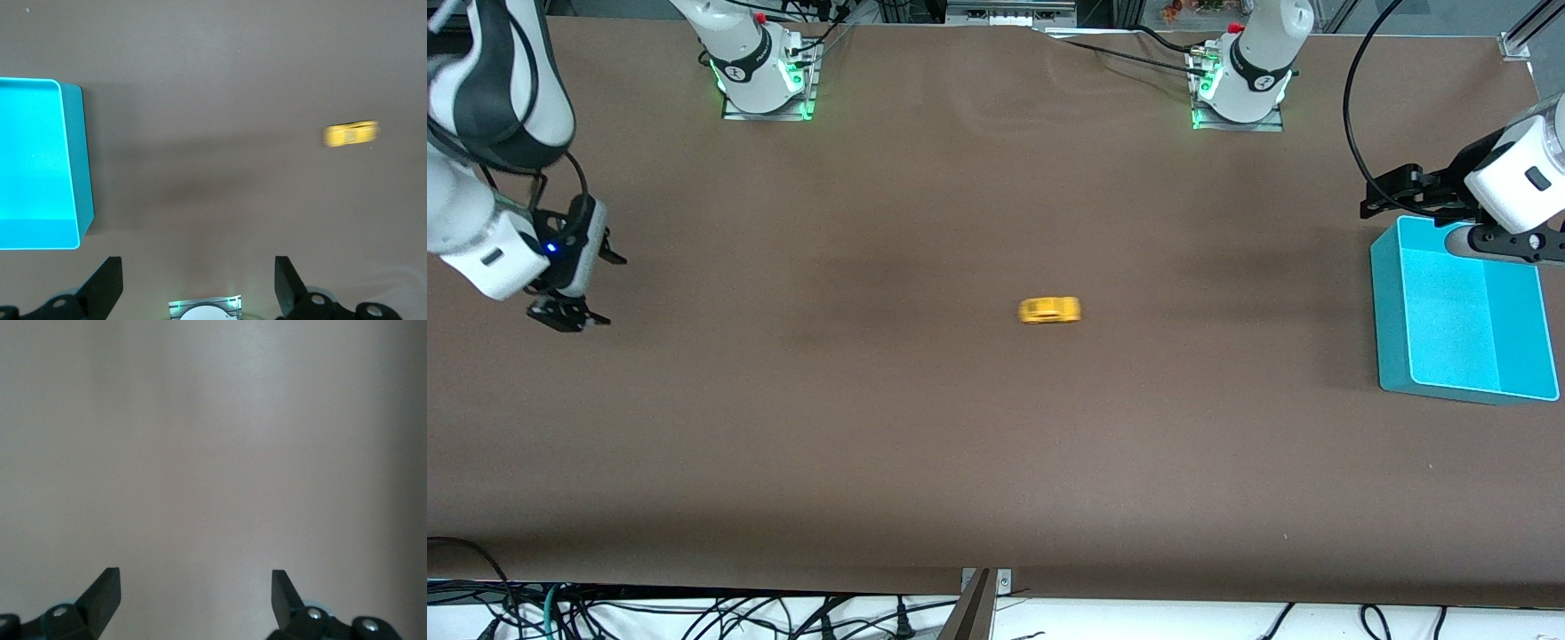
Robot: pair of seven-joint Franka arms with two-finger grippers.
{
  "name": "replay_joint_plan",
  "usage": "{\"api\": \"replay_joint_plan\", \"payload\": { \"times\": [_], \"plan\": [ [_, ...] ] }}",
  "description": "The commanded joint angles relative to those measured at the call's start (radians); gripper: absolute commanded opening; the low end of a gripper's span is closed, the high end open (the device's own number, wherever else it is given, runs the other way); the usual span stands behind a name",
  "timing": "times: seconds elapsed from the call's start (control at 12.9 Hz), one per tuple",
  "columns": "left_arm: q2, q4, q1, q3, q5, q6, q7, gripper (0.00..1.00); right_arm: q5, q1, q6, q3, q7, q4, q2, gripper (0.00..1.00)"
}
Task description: Wind and store yellow beetle car
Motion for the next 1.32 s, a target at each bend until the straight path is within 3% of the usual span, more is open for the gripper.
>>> {"api": "replay_joint_plan", "payload": {
  "times": [0.0, 0.31, 0.62, 0.93, 1.24],
  "plan": [
    [0.020, 0.022, -0.005, -0.002, 0.020, -0.010, 0.021, 1.00, 0.017, -0.015, -0.053, 0.024, 0.159, 0.018, -0.069, 1.00],
    [0.030, 0.008, -0.002, -0.009, 0.018, -0.050, 0.029, 1.00, 0.005, 0.005, -0.134, 0.039, 0.585, 0.018, -0.186, 1.00],
    [0.050, -0.027, -0.003, -0.018, 0.034, -0.053, 0.234, 1.00, 0.006, 0.048, -0.210, 0.038, 1.112, 0.022, -0.220, 1.00],
    [0.033, -0.149, 0.020, -0.016, 0.035, 0.025, 0.537, 1.00, 0.008, 0.055, -0.263, 0.031, 1.269, 0.024, -0.247, 1.00],
    [0.011, -0.347, 0.069, -0.016, 0.124, 0.245, 1.007, 1.00, 0.008, 0.098, -0.285, -0.013, 1.317, 0.026, -0.250, 1.00]
  ]
}}
